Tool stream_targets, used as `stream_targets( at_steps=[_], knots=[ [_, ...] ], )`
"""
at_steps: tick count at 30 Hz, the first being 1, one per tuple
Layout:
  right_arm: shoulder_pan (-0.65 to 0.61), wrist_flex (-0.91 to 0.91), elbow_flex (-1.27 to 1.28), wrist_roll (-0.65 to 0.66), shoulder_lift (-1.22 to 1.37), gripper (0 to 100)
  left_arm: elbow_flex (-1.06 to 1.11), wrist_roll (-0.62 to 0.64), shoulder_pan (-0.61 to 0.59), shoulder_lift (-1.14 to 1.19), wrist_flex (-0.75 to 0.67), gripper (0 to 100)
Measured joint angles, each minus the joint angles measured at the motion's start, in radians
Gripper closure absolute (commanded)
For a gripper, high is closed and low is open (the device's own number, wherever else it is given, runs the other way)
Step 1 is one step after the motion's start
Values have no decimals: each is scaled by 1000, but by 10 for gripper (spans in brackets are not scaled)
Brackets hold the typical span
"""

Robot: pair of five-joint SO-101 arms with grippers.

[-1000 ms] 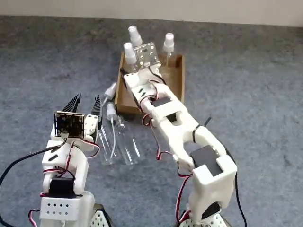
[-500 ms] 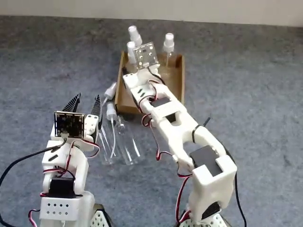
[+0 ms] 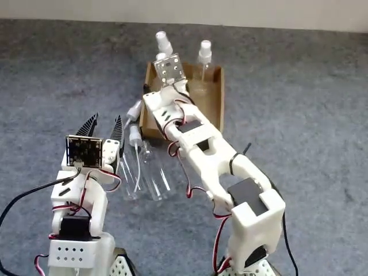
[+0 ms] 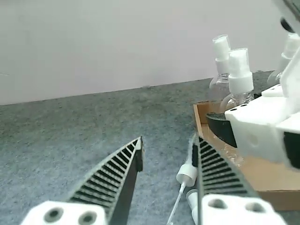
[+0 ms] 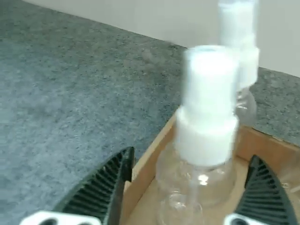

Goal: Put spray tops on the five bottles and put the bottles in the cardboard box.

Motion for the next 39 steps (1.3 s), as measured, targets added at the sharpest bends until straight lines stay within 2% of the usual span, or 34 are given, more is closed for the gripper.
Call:
stream_targets(
  at_steps=[10, 16, 27, 35, 39],
  knots=[
    [3, 52, -40, 0, -3, 682, 0, 0, 0, 0, 0, 864],
    [3, 117, -64, 0, -121, 682, 0, 0, 0, 0, 0, 864],
    [0, 554, -64, 0, -559, 684, 0, 0, 0, 0, 0, 864],
    [-163, 1160, -63, 0, -729, 684, 0, 0, 0, 0, 0, 865],
    [-233, 1189, 40, 0, -738, 684, 0, 0, 0, 0, 0, 866]
  ],
)
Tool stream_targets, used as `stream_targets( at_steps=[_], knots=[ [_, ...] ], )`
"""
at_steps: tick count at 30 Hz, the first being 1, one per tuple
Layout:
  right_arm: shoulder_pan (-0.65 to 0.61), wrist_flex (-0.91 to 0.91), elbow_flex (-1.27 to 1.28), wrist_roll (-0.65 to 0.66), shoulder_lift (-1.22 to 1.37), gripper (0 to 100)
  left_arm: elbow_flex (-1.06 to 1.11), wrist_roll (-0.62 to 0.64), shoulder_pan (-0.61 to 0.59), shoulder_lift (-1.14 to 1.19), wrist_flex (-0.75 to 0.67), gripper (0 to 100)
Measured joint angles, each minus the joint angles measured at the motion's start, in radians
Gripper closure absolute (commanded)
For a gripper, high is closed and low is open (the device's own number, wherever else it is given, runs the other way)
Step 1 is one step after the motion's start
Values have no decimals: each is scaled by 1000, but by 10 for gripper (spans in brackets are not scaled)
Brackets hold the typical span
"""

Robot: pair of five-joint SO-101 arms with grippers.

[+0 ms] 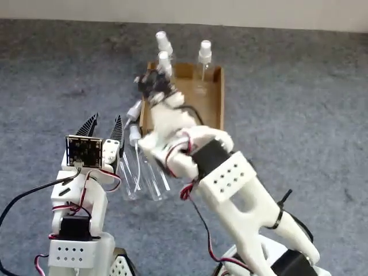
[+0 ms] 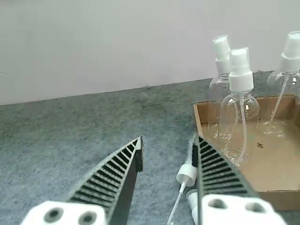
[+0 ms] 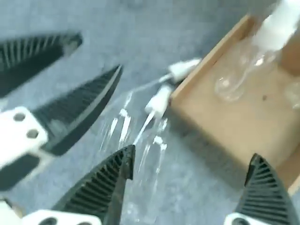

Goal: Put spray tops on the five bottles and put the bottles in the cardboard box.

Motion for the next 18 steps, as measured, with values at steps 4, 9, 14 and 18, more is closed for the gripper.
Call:
stream_targets(
  at_steps=[4, 9, 14, 18],
  knots=[
    [-29, -106, 189, 0, 0, 684, 0, 0, 0, 0, 0, 866],
    [-29, -265, 361, 0, 0, 684, 0, 0, 0, 0, 0, 866],
    [-34, -385, 430, -103, 0, 684, 0, 0, 0, 0, 0, 866],
    [-35, -451, 431, -118, 57, 684, 0, 0, 0, 0, 0, 866]
  ],
)
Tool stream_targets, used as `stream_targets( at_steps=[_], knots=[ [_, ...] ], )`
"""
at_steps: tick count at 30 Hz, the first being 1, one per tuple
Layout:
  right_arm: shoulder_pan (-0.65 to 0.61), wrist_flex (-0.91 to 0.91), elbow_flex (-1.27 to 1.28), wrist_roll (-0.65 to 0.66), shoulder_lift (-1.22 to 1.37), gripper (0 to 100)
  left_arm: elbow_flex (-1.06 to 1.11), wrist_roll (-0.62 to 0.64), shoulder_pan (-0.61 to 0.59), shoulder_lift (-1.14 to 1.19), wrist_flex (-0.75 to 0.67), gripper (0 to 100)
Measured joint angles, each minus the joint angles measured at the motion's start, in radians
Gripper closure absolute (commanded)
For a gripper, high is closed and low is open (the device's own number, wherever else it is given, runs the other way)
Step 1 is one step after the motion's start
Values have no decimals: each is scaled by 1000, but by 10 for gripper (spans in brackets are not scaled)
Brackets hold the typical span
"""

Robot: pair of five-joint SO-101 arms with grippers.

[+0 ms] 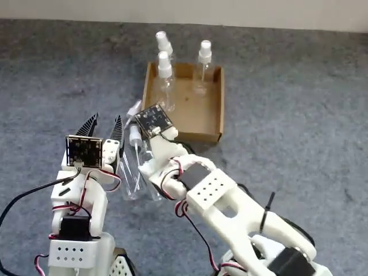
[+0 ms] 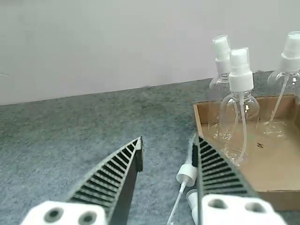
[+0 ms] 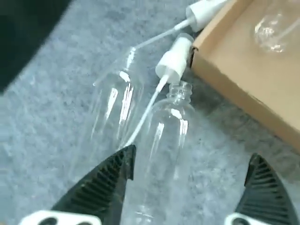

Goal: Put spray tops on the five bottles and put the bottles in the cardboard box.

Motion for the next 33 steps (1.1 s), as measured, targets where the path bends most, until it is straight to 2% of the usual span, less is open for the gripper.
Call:
stream_targets(
  at_steps=[10, 12, 17, 21, 24, 28, 31, 33],
  knots=[
    [3, -109, -29, -8, 290, 690, 0, 0, 0, 0, 0, 866],
    [3, -112, -29, -8, 327, 741, 0, 0, 0, 0, 0, 866],
    [37, -112, -29, -8, 338, 998, 0, 0, 0, 0, 0, 866],
    [101, -92, 9, -8, 262, 993, 0, 0, 0, 0, 0, 867],
    [146, 2, 61, -8, 130, 994, 0, 0, 0, 0, 14, 867],
    [227, 242, 83, 14, -109, 994, -49, 0, 9, 2, 106, 867],
    [338, 434, 97, 172, -284, 994, -160, -6, 11, 64, 186, 898],
    [440, 500, 124, 273, -377, 994, -255, -25, 8, 153, 230, 929]
  ],
)
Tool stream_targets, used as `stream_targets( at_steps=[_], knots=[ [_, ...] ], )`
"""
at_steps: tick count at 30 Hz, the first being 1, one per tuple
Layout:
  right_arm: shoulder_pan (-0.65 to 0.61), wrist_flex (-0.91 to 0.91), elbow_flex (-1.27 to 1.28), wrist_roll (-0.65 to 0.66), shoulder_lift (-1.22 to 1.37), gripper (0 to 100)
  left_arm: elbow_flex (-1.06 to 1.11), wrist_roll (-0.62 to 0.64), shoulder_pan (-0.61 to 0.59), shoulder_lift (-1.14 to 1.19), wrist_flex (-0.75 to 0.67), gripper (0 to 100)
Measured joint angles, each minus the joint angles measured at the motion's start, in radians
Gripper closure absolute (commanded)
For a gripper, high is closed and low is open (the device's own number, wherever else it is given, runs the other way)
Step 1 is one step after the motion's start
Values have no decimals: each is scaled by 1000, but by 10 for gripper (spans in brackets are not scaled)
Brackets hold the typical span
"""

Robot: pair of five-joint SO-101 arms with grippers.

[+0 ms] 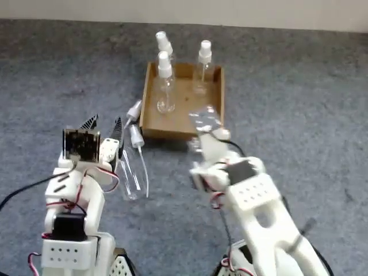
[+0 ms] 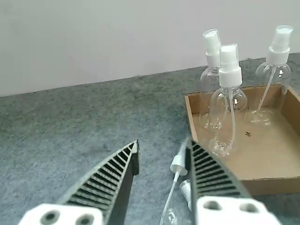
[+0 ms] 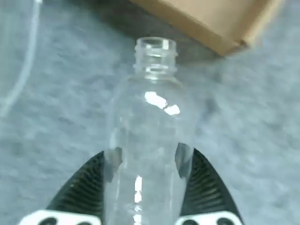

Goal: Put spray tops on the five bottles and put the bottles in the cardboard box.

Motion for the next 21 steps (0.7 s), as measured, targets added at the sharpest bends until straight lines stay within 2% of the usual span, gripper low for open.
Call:
stream_targets(
  at_steps=[3, 8, 15, 21],
  knots=[
    [193, 11, 46, 103, -68, 994, -186, -51, 0, 199, 64, 937],
    [400, -38, 129, 193, -72, 994, -571, -89, -2, 686, 249, 827],
    [436, -101, 203, 199, -66, 994, -1243, -176, 0, 1461, 572, 819],
    [436, -132, 258, 199, -63, 994, -1740, -189, -25, 1967, 683, 819]
  ],
)
